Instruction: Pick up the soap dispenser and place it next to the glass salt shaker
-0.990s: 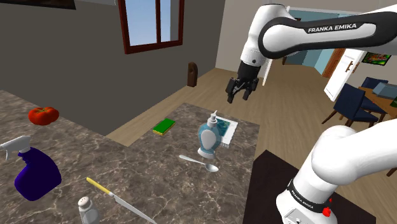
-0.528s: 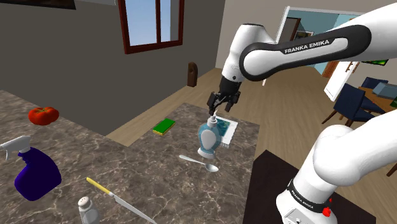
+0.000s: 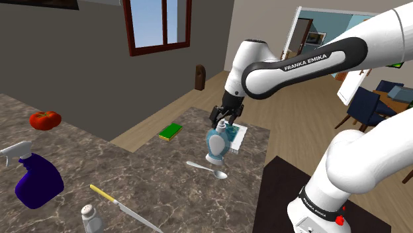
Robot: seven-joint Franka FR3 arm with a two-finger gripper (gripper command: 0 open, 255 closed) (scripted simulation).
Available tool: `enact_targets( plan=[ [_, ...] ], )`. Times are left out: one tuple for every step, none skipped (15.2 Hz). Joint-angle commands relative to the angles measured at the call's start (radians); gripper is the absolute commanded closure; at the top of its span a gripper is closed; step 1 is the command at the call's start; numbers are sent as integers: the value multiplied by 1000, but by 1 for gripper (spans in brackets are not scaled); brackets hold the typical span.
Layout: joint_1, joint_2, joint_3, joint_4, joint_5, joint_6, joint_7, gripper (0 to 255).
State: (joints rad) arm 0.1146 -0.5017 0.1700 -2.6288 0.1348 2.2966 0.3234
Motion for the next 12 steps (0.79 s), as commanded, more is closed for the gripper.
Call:
enact_targets(
  plan=[
    [-1,12,0,-11,0,24,-3,0],
    [-1,12,0,-11,0,24,-3,0],
    [-1,12,0,-11,0,24,-3,0],
    [-1,12,0,-11,0,24,-3,0],
    [-1,12,0,-11,0,24,-3,0],
    [-1,12,0,-11,0,24,-3,0],
    [-1,12,0,-11,0,24,-3,0],
    [-1,12,0,-11,0,24,-3,0],
    [-1,12,0,-11,0,24,-3,255],
    [-1,12,0,-11,0,24,-3,255],
    [-1,12,0,-11,0,24,-3,255],
    [-1,12,0,-11,0,24,-3,255]
  ],
)
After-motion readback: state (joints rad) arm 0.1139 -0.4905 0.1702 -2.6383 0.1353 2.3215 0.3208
